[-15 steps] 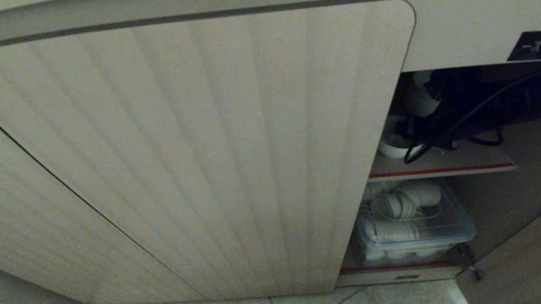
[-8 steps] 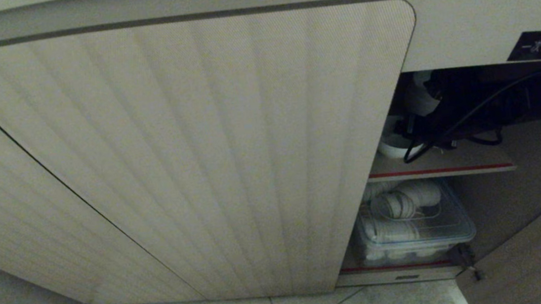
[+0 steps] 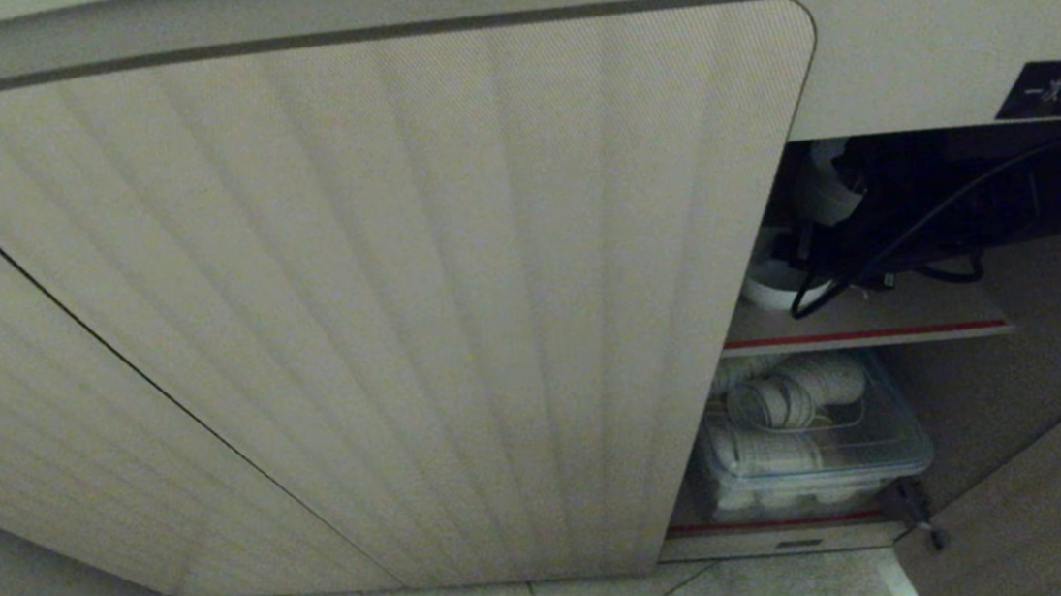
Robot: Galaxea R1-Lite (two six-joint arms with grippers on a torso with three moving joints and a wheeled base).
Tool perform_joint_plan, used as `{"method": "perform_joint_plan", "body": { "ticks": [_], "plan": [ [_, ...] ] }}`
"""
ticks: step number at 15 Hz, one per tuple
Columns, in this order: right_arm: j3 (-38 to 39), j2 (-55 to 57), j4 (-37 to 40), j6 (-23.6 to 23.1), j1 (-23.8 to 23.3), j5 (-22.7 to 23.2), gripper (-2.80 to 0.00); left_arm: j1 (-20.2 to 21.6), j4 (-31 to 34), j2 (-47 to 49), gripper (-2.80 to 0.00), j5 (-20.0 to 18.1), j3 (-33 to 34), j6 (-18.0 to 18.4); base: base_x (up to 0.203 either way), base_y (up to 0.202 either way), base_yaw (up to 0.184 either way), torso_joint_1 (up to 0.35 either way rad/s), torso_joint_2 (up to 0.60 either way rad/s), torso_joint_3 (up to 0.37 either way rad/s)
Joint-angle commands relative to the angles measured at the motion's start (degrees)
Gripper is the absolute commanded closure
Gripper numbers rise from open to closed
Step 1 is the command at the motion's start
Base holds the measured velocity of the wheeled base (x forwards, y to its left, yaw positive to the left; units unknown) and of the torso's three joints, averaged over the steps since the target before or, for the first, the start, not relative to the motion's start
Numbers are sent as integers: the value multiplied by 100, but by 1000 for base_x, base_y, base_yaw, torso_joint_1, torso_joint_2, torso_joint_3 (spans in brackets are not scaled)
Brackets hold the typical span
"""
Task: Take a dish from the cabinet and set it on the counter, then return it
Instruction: Take the bowl from the cabinet
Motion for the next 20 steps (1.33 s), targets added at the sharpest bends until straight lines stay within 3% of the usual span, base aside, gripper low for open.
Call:
{"method": "perform_joint_plan", "body": {
  "ticks": [1, 4, 5, 20],
  "plan": [
    [12, 1, -57, 19, 1, 2, -280, 0, -2, -2, 0, -2, 0, -2, 0, 0, 0, 0, 0, 0],
    [30, 1, -66, 20, 1, 10, -280, 0, -2, -2, 0, -2, 0, -2, 0, 0, 0, 0, 0, 0],
    [30, 1, -94, 20, 9, 2, 0, 0, -2, -2, 0, -2, 0, -2, 0, 0, 0, 0, 0, 0],
    [21, 45, -127, 29, 9, 2, 0, 0, -2, -2, 0, -2, 0, -2, 0, 0, 0, 0, 0, 0]
  ]
}}
